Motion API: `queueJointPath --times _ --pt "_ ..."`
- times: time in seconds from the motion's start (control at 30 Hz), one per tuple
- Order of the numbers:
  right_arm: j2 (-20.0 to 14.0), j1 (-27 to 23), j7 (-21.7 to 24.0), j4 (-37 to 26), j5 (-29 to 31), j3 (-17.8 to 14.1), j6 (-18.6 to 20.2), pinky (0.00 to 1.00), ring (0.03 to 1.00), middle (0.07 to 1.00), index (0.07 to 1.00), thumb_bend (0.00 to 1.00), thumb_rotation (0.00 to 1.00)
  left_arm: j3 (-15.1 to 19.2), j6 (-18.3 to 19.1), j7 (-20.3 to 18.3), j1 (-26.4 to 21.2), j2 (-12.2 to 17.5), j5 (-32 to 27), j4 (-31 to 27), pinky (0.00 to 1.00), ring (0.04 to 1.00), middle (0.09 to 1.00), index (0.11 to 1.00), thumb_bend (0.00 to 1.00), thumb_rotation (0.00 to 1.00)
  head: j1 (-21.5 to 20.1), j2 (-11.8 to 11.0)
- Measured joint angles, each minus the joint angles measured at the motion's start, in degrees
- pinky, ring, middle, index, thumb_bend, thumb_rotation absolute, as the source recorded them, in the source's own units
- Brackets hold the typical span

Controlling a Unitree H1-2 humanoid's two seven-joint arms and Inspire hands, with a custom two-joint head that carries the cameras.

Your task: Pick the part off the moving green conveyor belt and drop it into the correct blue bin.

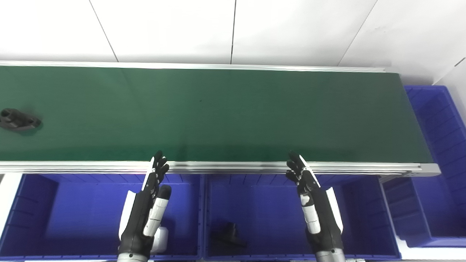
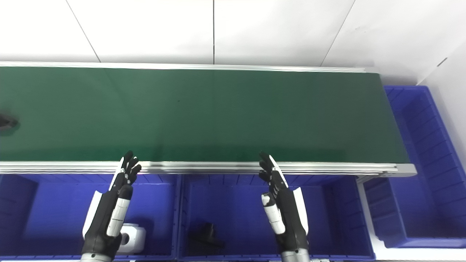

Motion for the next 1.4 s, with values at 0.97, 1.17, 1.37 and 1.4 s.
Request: queueJointPath --times 0.97,1.17,1.37,1.4 --pt "-0.46 -0.05 0.03 0.0 -0.02 -0.03 0.64 0.87 0.926 0.953 0.926 0.9 1.0 -0.04 -0.14 0.28 -0.22 -0.02 0.45 0.16 0.99 0.953 0.978 1.0 0.71 1.0 0.0 -0.35" --pt "-0.49 -0.23 0.05 0.0 0.01 -0.01 0.69 0.87 0.924 0.952 0.924 0.9 1.0 -0.09 -0.14 0.28 -0.25 -0.02 0.5 0.16 0.98 0.949 0.977 1.0 0.71 1.0 0.09 -0.44" --pt "-0.49 -0.24 0.05 0.0 0.01 -0.01 1.38 0.87 0.922 0.952 0.923 0.9 1.0 -0.09 -0.13 0.28 -0.34 -0.01 0.55 0.16 0.98 0.954 0.98 1.0 0.72 1.0 0.0 -0.53" --pt "-0.49 -0.24 0.05 0.0 0.01 -0.01 1.51 0.87 0.921 0.951 0.923 0.9 1.0 -0.1 -0.13 0.28 -0.35 -0.01 0.54 0.16 0.98 0.953 0.981 1.0 0.72 1.0 0.0 -0.53"
